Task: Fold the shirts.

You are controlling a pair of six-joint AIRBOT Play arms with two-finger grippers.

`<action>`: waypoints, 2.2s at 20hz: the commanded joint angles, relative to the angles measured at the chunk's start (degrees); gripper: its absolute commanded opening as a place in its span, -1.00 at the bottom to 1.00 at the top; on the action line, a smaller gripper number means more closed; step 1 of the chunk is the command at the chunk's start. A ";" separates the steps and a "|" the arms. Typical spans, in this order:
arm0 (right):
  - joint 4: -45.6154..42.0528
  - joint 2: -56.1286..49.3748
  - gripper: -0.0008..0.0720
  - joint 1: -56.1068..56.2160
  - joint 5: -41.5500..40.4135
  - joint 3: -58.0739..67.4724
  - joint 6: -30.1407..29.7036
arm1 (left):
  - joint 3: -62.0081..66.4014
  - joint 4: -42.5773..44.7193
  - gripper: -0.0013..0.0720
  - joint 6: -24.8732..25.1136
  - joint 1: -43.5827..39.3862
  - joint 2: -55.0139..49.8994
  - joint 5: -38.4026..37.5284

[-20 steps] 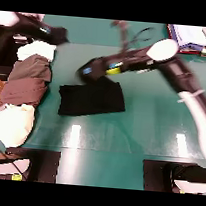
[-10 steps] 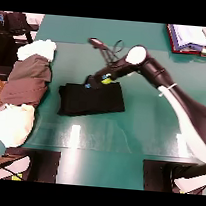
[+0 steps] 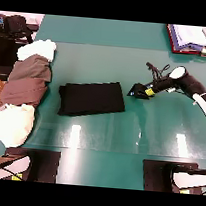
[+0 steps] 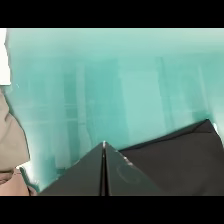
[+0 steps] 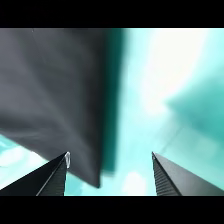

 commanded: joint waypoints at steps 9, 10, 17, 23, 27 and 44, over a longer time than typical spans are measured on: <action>15.63 -19.74 -0.35 12.37 -3.56 16.83 -2.23 | -0.59 -0.24 -0.89 -0.07 -0.17 -0.07 0.11; 15.28 -20.31 -0.62 13.07 -3.56 18.47 -2.23 | -0.59 -0.20 -0.89 -0.04 -0.90 -0.07 0.11; 4.17 -10.93 -0.93 4.42 -3.13 18.97 -0.22 | -0.59 2.14 -0.89 -0.04 -11.76 -0.07 1.60; -4.28 9.18 -0.93 -21.99 -4.15 4.59 1.44 | -0.59 1.70 -0.89 -0.50 -14.62 -0.07 1.64; -7.26 20.79 -0.93 -45.53 -7.43 -3.50 3.30 | -0.59 1.68 -0.89 -2.01 -14.62 -0.07 2.01; -29.35 26.99 0.94 -73.83 -6.60 -3.48 3.48 | -0.59 0.83 -0.88 -3.43 -14.62 -0.07 3.10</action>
